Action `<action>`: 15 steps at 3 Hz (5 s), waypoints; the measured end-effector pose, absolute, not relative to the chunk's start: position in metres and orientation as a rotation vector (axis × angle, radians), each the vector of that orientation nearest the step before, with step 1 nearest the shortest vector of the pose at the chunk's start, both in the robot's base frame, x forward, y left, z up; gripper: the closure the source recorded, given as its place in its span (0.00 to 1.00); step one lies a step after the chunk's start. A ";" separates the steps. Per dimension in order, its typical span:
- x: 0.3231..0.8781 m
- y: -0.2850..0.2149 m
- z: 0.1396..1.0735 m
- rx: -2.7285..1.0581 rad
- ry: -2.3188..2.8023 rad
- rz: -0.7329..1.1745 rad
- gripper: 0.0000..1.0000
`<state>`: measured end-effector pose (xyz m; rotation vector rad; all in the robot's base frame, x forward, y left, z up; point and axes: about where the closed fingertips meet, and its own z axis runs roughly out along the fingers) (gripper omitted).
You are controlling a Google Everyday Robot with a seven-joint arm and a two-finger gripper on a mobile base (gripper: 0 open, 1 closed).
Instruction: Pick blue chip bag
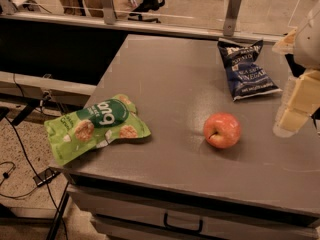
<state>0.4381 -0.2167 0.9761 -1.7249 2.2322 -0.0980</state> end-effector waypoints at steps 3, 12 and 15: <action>0.502 -0.212 0.975 -1.665 2.244 -0.202 0.00; 0.685 -0.249 0.889 -1.213 2.230 -0.123 1.00; 0.675 -0.246 0.947 -1.247 2.107 -0.039 1.00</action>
Offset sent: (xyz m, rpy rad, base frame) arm 0.0451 0.0028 -0.0101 -0.0884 -0.0084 -0.0701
